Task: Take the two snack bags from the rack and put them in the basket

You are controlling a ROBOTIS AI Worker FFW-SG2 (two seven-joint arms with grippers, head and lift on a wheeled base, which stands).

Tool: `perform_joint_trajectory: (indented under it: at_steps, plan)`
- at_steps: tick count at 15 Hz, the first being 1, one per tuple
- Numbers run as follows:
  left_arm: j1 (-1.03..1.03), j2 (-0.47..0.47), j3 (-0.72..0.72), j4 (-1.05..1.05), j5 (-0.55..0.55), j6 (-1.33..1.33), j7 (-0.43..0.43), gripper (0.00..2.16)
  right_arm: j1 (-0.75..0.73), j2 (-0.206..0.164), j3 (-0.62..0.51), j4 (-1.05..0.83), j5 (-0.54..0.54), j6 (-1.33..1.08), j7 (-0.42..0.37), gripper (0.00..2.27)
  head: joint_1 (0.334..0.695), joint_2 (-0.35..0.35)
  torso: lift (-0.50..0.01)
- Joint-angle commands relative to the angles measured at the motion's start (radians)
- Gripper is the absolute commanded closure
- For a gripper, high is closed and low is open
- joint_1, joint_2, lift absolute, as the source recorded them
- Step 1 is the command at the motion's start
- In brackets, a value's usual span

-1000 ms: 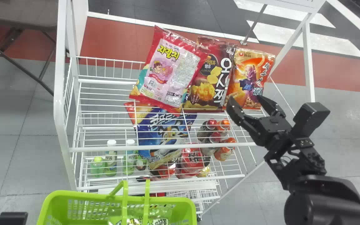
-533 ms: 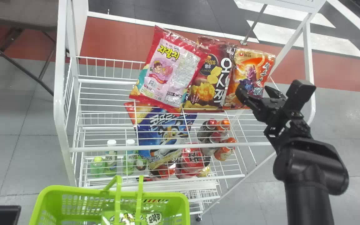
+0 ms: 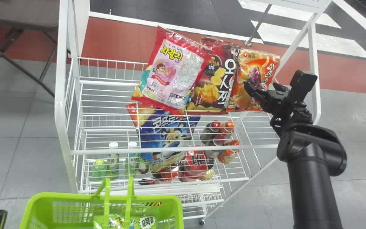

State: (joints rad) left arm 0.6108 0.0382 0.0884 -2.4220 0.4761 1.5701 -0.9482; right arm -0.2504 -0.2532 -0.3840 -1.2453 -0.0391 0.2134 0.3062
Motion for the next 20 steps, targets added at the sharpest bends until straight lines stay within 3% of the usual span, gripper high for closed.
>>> perform_joint_trajectory:
  at_steps: [1, 4, 5, 6, 7, 11, 16, 20]
  plan:
    - [-0.008, -0.001, 0.005, 0.004, 0.007, 0.001, 0.003, 1.36, -0.041, -0.015, 0.010, 0.052, 0.005, 0.047, 0.028, 0.20, 0.695, -0.350, -0.008]
    - [-0.014, -0.003, 0.004, 0.018, 0.010, 0.001, 0.006, 1.36, -0.062, -0.020, 0.028, 0.076, 0.024, 0.056, 0.083, 0.94, 0.695, -0.350, -0.008]
    - [-0.014, -0.004, 0.001, 0.018, 0.010, 0.001, 0.011, 1.36, -0.062, -0.020, 0.043, 0.075, 0.030, 0.056, 0.083, 1.52, 0.695, -0.350, -0.008]
    - [-0.016, -0.006, -0.003, 0.020, 0.009, 0.001, 0.015, 1.36, -0.055, -0.014, 0.050, 0.075, 0.024, 0.044, 0.076, 1.97, 0.695, -0.350, -0.008]
    - [-0.016, -0.006, -0.004, 0.023, 0.009, 0.001, 0.015, 1.36, -0.036, 0.002, 0.050, 0.064, 0.024, -0.002, 0.042, 2.22, 0.695, -0.350, -0.008]
    - [0.001, -0.003, -0.004, 0.012, 0.009, 0.001, 0.017, 1.36, -0.012, 0.003, 0.060, 0.061, 0.013, -0.051, -0.067, 2.25, 0.695, -0.350, -0.008]
    - [0.009, -0.001, -0.003, -0.002, 0.009, 0.001, 0.022, 1.36, -0.023, -0.012, 0.045, 0.060, -0.016, -0.024, -0.107, 2.25, 0.695, -0.350, -0.008]
    - [0.004, -0.001, -0.001, -0.006, 0.009, 0.001, 0.023, 1.36, 0.114, -0.011, 0.030, -0.164, -0.120, 0.087, -0.113, 2.25, 0.695, -0.350, -0.008]
